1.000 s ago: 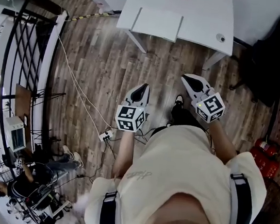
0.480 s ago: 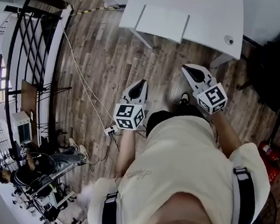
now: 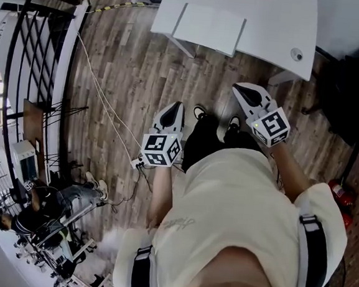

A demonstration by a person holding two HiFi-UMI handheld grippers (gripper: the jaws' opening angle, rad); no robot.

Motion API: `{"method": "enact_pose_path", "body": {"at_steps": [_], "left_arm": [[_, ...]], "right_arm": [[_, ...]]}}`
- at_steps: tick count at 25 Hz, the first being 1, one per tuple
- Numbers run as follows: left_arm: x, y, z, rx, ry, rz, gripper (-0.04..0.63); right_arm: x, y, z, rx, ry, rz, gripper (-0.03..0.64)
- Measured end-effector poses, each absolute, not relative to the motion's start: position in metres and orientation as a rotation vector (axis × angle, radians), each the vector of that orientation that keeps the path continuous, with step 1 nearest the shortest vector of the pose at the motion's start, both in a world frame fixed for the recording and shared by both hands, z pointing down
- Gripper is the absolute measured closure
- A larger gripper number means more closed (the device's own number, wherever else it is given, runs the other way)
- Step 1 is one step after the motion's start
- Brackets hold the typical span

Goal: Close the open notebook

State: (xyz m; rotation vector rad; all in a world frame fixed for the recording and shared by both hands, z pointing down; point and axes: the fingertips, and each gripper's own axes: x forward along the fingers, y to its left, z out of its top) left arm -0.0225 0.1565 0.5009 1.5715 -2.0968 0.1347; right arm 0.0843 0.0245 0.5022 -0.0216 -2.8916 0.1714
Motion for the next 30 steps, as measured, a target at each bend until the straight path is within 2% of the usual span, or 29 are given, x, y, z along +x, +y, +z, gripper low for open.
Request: {"method": "enact_pose_path", "body": {"at_steps": [10,23,30], "left_arm": [[-0.072,0.099,0.494,1.663,-2.079,0.086,0.563],[-0.195,0.06,0.485,1.788,-2.044,0.092,0.563],[-0.237,0.042,0.494,1.882,-1.952,0.091,0.563]], "right_arm": [[0.062,-0.019,0.502,0.07,-2.855,0.12,0.609],[-0.059,-0.041,0.476,0.185,-2.867,0.08,0.609],[-0.087,-0.052,0.481,0.354,-2.823,0.108,0.609]]}}
